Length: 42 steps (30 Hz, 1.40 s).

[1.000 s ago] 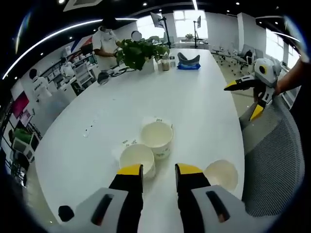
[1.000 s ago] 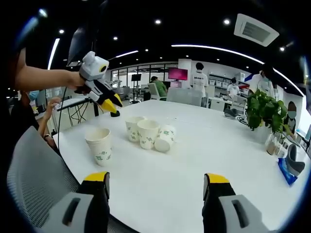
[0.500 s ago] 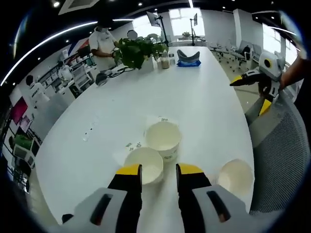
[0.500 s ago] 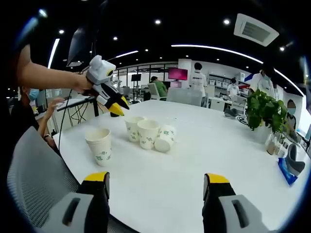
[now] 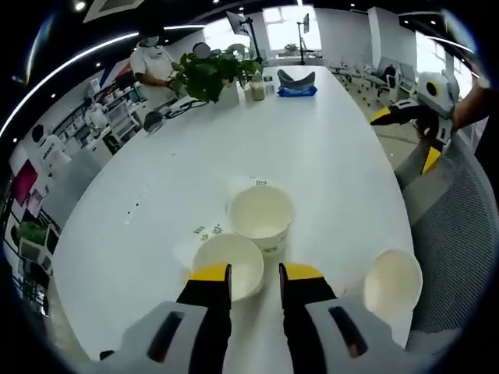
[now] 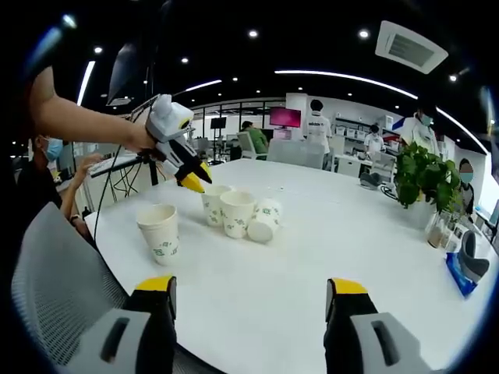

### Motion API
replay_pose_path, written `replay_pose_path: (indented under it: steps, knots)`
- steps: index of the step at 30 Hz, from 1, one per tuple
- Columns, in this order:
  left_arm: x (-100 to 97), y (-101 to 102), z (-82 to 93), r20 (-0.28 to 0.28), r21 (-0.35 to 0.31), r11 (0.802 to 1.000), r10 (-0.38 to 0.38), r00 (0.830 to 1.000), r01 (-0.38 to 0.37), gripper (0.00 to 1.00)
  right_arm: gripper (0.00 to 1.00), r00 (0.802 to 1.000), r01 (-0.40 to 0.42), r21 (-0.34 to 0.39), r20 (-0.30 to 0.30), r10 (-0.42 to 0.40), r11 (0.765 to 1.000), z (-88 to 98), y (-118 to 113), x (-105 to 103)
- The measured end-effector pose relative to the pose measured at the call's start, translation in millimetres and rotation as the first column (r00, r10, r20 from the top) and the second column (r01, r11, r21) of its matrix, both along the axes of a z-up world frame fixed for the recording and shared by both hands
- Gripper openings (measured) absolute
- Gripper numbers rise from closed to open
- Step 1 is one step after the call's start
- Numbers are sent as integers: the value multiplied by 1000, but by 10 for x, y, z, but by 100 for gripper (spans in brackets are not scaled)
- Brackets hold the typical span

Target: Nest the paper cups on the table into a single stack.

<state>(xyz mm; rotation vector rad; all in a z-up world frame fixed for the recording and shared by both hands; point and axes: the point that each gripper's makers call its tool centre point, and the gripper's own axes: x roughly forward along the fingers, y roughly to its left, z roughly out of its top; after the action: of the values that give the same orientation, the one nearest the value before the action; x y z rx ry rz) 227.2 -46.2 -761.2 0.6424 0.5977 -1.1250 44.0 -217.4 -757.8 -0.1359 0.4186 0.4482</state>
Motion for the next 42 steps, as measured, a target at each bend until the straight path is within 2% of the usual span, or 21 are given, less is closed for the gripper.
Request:
replay_pose_path:
  steps: [3,9,14,20,24,30,39,42]
  knots:
    - [22,-25,-75,-13,7,1000,5,1000,-5,19,79,1000,0,-3,-2,0,1000,1,5,-3]
    - [1,-55,-106,-25,17,1000,4,1000,-4,12,78,1000,-2,-3,-4,2,1000,1,11,-5]
    - [26,-30,-263,-47,44,999,11,999,-9,10,78,1000,-1,-3,-4,1,1000,-1,6,-3]
    - [44,-25,-322,-59,47,999,27,998,-25,5,78,1000,0,-2,-5,0,1000,4,12,-4]
    - [38,-8,-324,-54,55,998,33,998,-30,0,78,1000,1,-2,-5,-1,1000,0,3,-1]
    - [52,76,-286,-38,51,997,58,998,-56,0,78,1000,1,-1,-5,-1,1000,-5,-4,0]
    - [-30,178,-188,-16,30,998,64,998,-63,0,77,1000,0,-2,-4,0,1000,-9,-7,1]
    - [-103,206,-100,-11,20,998,62,998,-62,0,77,1000,-1,-4,-5,1,1000,-8,0,-1]
